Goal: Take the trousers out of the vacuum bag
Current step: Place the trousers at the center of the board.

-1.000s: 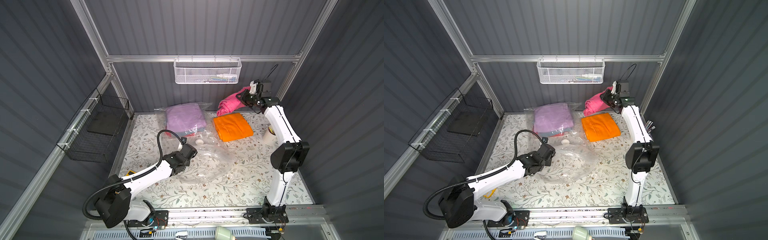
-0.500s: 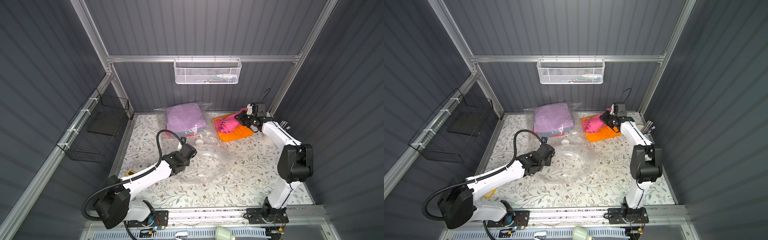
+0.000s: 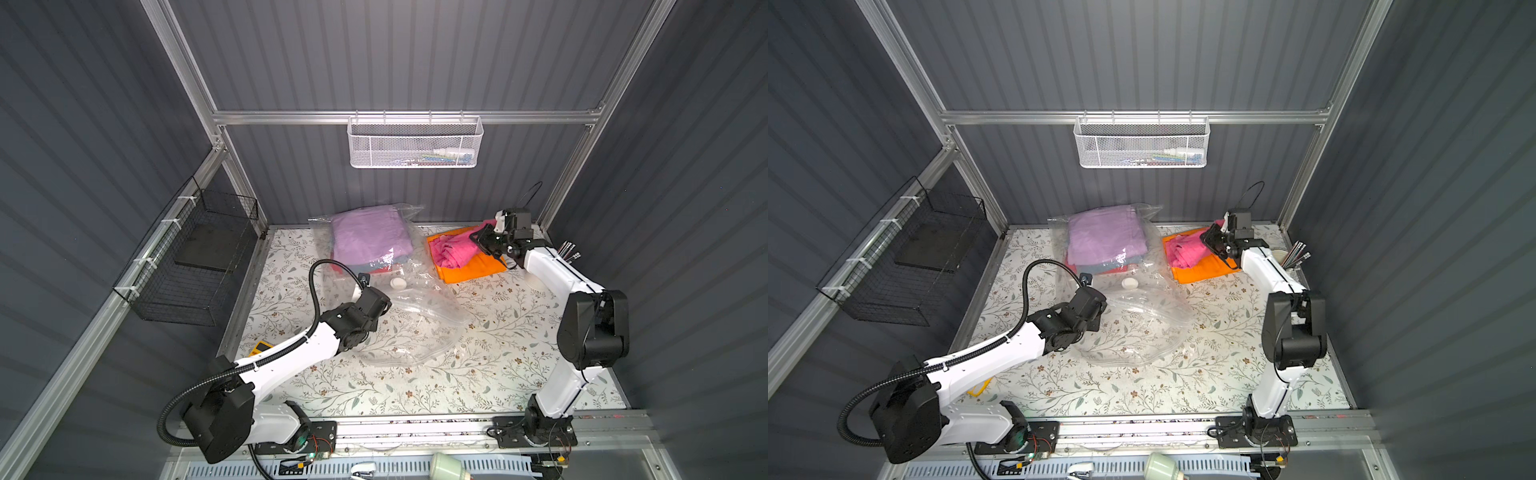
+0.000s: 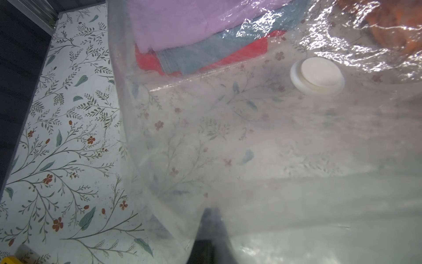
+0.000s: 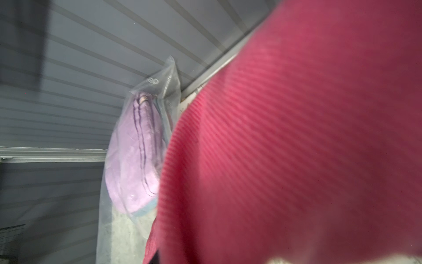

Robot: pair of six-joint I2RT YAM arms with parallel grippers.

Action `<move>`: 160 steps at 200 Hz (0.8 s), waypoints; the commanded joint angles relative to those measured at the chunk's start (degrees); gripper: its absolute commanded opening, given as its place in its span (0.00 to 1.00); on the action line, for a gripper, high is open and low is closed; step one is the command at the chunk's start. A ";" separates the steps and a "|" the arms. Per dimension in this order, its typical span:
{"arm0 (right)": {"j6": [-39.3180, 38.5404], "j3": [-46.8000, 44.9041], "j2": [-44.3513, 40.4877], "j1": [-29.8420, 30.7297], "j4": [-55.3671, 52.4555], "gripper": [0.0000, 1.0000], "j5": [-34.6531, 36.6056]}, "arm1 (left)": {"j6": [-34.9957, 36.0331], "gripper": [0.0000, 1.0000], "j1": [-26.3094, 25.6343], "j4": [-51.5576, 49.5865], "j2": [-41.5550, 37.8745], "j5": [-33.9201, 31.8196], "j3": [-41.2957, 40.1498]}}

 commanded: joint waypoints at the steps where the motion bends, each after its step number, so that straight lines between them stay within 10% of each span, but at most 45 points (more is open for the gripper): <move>1: -1.65 11.63 2.07 0.39 2.51 0.02 -0.92 | -0.40 0.00 0.50 -1.04 -1.71 -1.89 -0.56; 64: -1.70 30.36 13.78 0.61 -1.29 0.02 -2.25 | -1.45 0.00 0.50 -2.82 -4.28 -2.75 -0.91; 160: 3.04 -7.01 0.77 1.52 14.77 0.07 -0.93 | -1.16 0.00 0.54 -1.82 -3.81 -2.27 -1.25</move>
